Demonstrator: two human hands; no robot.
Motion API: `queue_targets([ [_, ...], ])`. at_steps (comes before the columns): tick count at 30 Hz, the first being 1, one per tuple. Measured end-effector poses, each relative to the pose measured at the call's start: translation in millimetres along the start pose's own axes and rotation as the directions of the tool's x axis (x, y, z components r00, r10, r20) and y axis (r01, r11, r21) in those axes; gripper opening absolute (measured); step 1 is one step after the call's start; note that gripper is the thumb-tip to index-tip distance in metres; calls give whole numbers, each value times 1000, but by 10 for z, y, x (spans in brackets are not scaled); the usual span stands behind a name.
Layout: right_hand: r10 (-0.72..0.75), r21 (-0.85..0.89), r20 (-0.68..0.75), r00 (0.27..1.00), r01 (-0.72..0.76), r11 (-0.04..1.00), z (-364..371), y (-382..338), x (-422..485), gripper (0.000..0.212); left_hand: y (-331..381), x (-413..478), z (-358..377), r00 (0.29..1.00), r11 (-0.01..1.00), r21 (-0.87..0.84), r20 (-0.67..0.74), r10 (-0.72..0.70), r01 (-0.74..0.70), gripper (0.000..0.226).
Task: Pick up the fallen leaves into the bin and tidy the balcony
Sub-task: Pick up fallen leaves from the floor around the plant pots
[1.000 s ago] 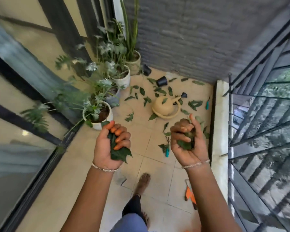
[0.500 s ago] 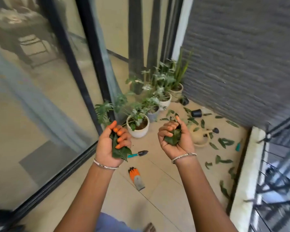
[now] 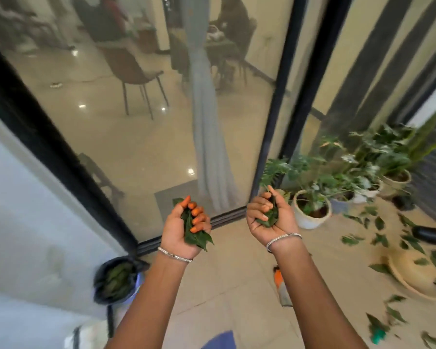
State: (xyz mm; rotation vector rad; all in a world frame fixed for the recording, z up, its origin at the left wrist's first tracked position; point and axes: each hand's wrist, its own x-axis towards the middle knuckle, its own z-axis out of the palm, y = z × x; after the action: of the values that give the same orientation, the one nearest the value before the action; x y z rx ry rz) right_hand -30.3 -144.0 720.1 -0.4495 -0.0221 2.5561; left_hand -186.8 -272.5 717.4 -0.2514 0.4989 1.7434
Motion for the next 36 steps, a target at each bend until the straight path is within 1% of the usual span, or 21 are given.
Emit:
queue_targets([
  [2, 73, -12, -3, 997, -73, 997, 54, 476, 206, 24, 420, -195, -274, 998, 999, -27, -30, 46, -47, 35],
  [4, 116, -15, -12, 993, -116, 993, 61, 871, 369, 20, 762, -384, -512, 995, 995, -40, -61, 84, -86, 38],
  [5, 141, -19, -33, 989, -142, 990, 64, 1094, 458, 22, 946, -501, -649, 991, 992, -51, -81, 109, -114, 39],
  [8, 199, -13, -113, 973, -202, 979, 62, 1658, 663, 34, 1429, -824, -1045, 973, 979, -65, -143, 181, -192, 38],
  [10, 230, -7, -141, 963, -234, 972, 30, 1964, 779, 36, 1671, -1021, -1282, 954, 967, -82, -200, 222, -243, 36],
  [13, 299, -4, -195, 934, -306, 952, -44, 2366, 927, 36, 1949, -1241, -1608, 914, 940, -120, -303, 271, -318, 36],
  [16, 308, -50, -298, 903, -337, 940, -152, 2666, 1093, 37, 2130, -1340, -1928, 875, 911, -161, -382, 298, -381, 32],
  [19, 319, -64, -394, 862, -372, 926, -315, 2915, 1331, 29, 2263, -1308, -2258, 842, 895, -190, -461, 281, -403, 35],
  [21, 318, -83, -462, 828, -397, 914, -457, 3077, 1541, 23, 2353, -1211, -2503, 804, 894, -184, -537, 256, -408, 36],
  [23, 333, -106, -513, 791, -444, 890, -622, 3241, 1771, 20, 2444, -1069, -2764, 750, 896, -160, -617, 237, -415, 36],
  [26, 360, -131, -584, 728, -522, 843, -895, 3446, 2129, 21, 2592, -809, -3162, 648, 901, -128, -737, 193, -414, 32],
  [29, 349, -160, -669, 656, -586, 794, -1151, 3612, 2526, 25, 2716, -486, -3487, 559, 898, -97, -810, 179, -429, 27],
  [32, 327, -182, -738, 590, -641, 746, -1420, 3739, 2934, 28, 2830, -115, -3824, 517, 904, -68, -837, 178, -422, 27],
  [34, 308, -192, -770, 559, -664, 723, -1582, 3783, 3162, 29, 2896, 86, -4085, 496, 917, -71, -856, 146, -392, 26],
  [36, 280, -208, -801, 529, -686, 698, -1813, 3842, 3410, 29, 2971, 293, -4449, 454, 933, -78, -886, 96, -351, 24],
])
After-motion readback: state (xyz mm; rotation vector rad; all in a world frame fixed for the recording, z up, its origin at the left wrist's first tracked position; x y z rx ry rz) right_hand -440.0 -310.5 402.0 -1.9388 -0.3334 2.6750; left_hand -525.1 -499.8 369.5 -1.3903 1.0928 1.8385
